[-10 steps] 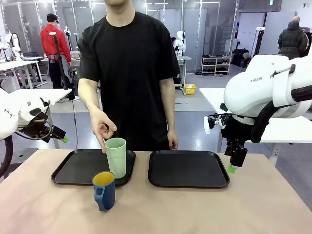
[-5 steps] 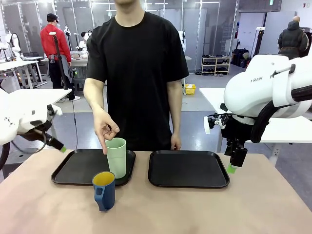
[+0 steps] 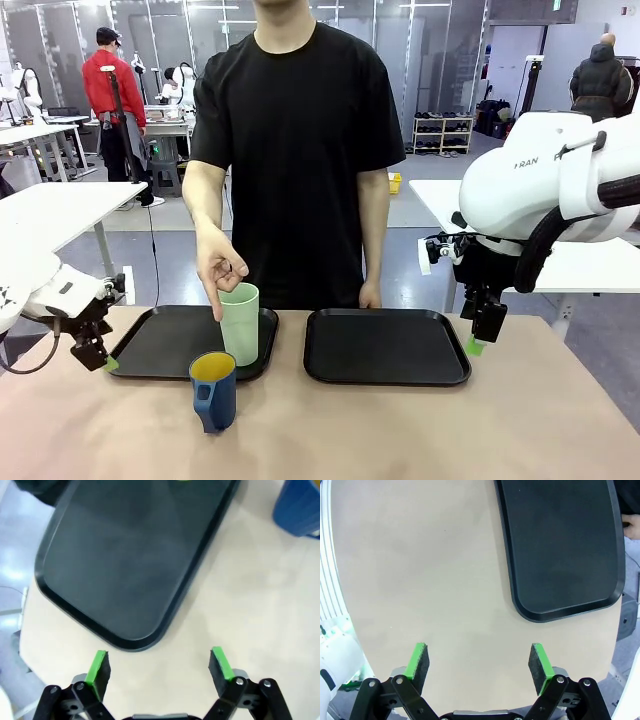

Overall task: Sort and store the cups by type.
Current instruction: Pick up the Handle plastic cup and place it into the empty Flat Tray.

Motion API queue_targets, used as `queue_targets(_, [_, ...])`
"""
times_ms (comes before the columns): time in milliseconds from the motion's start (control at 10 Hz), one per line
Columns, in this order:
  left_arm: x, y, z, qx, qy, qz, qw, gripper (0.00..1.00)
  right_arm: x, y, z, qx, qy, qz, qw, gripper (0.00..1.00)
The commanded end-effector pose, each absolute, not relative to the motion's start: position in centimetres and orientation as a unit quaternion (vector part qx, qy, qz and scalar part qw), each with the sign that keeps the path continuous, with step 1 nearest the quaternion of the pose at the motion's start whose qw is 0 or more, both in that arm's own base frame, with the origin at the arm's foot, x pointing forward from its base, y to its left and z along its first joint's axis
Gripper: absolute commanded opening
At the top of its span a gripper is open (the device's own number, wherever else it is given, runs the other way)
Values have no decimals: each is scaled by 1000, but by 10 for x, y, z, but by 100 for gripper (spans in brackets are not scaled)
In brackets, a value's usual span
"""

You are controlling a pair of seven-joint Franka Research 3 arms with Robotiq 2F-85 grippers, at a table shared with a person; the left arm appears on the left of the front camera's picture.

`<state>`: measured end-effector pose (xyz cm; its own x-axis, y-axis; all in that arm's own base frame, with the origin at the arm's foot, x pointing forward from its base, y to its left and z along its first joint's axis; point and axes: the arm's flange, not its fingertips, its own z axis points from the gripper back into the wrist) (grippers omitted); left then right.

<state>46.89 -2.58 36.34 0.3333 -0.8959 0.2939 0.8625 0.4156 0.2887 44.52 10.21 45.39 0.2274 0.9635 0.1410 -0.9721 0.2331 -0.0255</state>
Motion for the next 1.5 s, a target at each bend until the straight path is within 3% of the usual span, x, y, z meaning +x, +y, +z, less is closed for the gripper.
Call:
queue_targets(0, [467,-32,364,25,-203,-540,816,100,445,101,455,31,-66,620,782,100])
queue_targets(400, [468,-29,362,38,-204,-542,815,100,445,101,455,31,-66,620,782,100])
queue_targets(700, [451,-67,334,-34,-161,-686,709,100,445,101,455,31,-66,620,782,100])
queue_targets(1000, [441,-76,320,-93,-221,-711,661,100,445,101,455,31,-66,620,782,100])
queue_targets(1400, [447,-55,302,-224,-362,-659,620,100,445,101,455,31,-66,620,782,100])
